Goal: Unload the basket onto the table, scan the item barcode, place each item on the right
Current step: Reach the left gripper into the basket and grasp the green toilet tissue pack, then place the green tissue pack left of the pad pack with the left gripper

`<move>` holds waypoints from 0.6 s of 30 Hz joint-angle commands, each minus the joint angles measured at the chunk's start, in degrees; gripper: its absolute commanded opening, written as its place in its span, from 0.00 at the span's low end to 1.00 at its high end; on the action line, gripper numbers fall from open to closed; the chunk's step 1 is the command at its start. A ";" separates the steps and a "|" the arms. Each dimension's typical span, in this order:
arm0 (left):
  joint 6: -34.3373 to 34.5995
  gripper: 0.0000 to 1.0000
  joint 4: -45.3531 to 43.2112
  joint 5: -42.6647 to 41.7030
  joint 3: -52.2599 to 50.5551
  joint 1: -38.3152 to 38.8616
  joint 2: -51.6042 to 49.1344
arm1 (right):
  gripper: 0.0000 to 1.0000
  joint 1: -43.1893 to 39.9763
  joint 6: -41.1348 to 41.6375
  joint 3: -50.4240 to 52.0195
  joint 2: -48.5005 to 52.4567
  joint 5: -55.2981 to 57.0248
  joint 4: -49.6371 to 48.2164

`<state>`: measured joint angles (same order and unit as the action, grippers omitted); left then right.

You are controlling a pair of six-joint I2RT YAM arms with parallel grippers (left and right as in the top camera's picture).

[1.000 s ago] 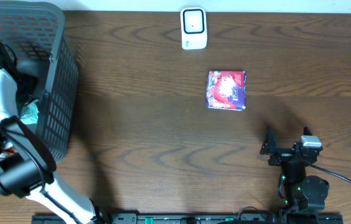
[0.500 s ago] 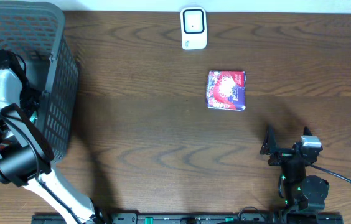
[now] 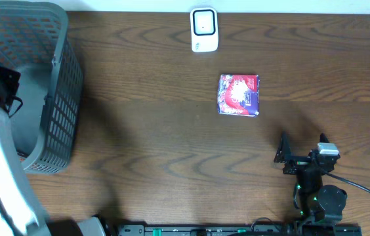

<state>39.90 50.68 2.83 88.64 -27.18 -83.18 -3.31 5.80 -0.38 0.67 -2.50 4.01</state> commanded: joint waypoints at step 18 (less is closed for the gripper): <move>-7.30 0.08 -5.88 1.88 0.48 59.58 -4.46 | 0.99 -0.11 -0.52 0.07 -0.28 0.50 0.24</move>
<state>34.02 46.46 -0.84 88.79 27.83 -80.38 -3.31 5.80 -0.38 0.67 -2.50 4.01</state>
